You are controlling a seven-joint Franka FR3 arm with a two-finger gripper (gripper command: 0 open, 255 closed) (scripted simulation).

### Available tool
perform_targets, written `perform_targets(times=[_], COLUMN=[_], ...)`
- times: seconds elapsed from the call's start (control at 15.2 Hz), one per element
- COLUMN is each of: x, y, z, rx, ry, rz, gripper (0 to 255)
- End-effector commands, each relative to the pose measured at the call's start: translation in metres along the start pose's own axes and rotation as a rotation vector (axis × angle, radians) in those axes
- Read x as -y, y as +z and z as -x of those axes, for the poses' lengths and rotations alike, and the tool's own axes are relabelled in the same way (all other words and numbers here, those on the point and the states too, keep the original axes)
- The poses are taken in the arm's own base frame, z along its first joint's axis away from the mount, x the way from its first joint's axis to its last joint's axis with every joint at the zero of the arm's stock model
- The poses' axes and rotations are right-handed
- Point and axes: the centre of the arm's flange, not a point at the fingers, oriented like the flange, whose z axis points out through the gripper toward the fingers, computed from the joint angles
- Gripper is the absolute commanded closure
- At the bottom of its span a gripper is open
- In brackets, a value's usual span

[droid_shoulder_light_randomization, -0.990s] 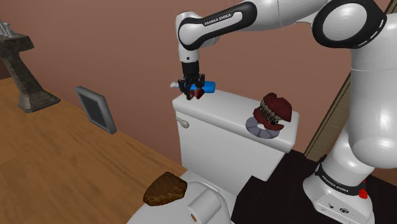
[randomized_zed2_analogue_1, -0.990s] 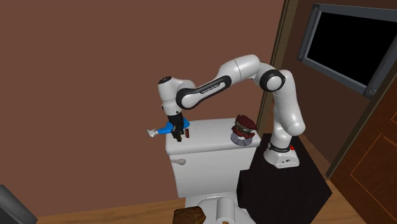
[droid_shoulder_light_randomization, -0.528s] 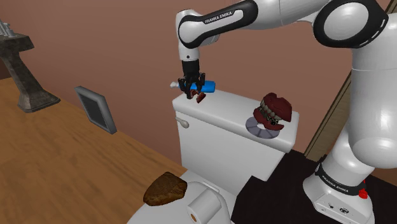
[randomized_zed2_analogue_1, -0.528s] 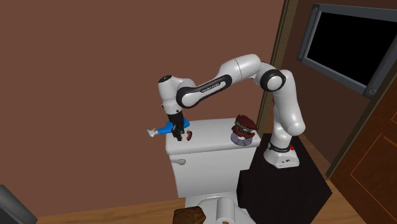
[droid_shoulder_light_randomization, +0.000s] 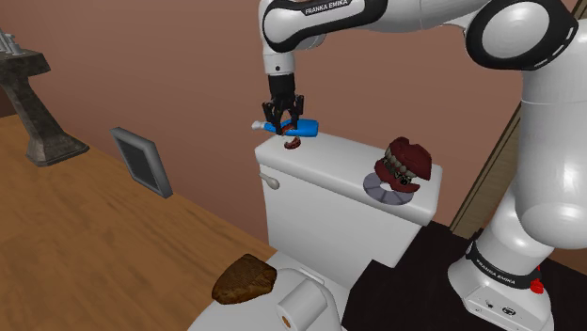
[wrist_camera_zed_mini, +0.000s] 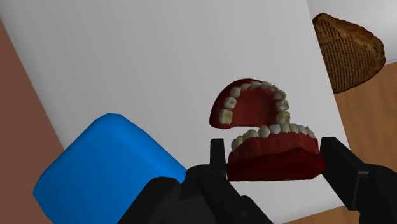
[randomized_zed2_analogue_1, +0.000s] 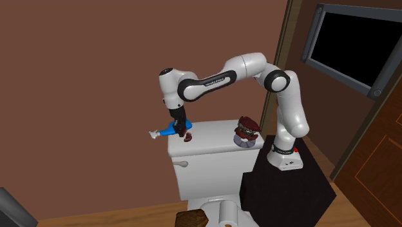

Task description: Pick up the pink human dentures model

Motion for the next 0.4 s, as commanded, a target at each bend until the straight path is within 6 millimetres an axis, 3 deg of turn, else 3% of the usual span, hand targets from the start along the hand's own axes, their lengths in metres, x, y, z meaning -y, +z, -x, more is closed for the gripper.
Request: perform_targets(times=[0.0, 0.33], x=[0.000, 0.000], y=[-0.011, -0.028], z=[0.002, 0.005], rx=[0.000, 0.000], ry=[0.000, 0.000], rz=[0.000, 0.000], gripper=[255, 255])
